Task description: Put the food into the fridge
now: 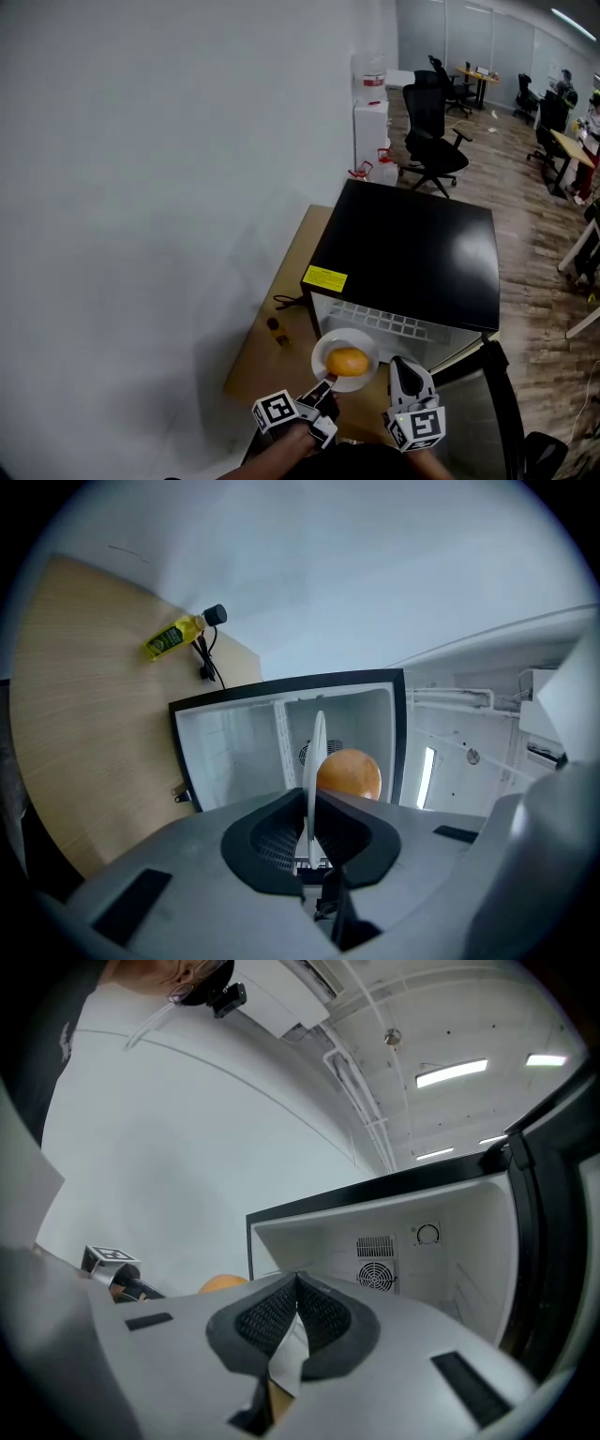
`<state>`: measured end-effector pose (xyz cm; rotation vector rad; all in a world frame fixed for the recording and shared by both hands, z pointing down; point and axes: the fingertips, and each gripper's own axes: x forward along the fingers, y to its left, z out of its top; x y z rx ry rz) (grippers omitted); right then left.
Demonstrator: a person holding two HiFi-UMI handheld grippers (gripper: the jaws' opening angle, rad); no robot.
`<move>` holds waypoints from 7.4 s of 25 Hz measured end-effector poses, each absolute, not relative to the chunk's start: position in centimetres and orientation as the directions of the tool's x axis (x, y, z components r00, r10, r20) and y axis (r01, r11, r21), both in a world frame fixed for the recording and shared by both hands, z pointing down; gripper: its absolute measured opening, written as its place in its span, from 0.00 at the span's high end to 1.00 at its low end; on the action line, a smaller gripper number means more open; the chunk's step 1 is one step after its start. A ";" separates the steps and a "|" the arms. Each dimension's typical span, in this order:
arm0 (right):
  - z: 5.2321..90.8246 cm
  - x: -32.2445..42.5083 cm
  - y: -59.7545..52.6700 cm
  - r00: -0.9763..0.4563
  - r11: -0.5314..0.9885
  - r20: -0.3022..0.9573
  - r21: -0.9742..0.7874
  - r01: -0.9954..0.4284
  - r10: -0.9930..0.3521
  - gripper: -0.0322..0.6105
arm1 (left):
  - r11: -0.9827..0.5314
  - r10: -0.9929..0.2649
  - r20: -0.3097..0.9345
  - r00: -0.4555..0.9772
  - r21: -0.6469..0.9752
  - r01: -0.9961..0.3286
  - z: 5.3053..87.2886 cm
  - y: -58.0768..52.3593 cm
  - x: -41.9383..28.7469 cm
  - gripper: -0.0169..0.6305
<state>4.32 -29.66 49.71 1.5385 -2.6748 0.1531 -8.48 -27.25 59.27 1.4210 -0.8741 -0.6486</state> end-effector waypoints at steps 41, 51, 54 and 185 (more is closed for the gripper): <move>51.3 7.2 -34.2 -0.466 0.456 0.123 -0.100 -0.884 -0.876 0.86 | 0.172 -0.806 0.227 0.547 0.974 -0.151 64.5 -40.8 -5.4 0.93; 51.1 7.1 -33.8 -0.472 0.459 0.116 -0.125 -0.880 -0.874 0.86 | 0.214 -0.811 0.282 0.512 0.958 -0.188 64.2 -41.1 -5.3 0.93; 51.2 7.2 -33.7 -0.471 0.457 0.115 -0.125 -0.880 -0.875 0.86 | 0.217 -0.816 0.286 0.502 0.957 -0.192 63.9 -41.6 -5.4 0.93; 48.3 3.1 -18.8 -0.506 0.502 0.056 -0.078 -0.861 -0.860 0.86 | -0.342 -0.905 0.130 0.405 0.341 -0.875 52.9 -27.5 -7.9 0.45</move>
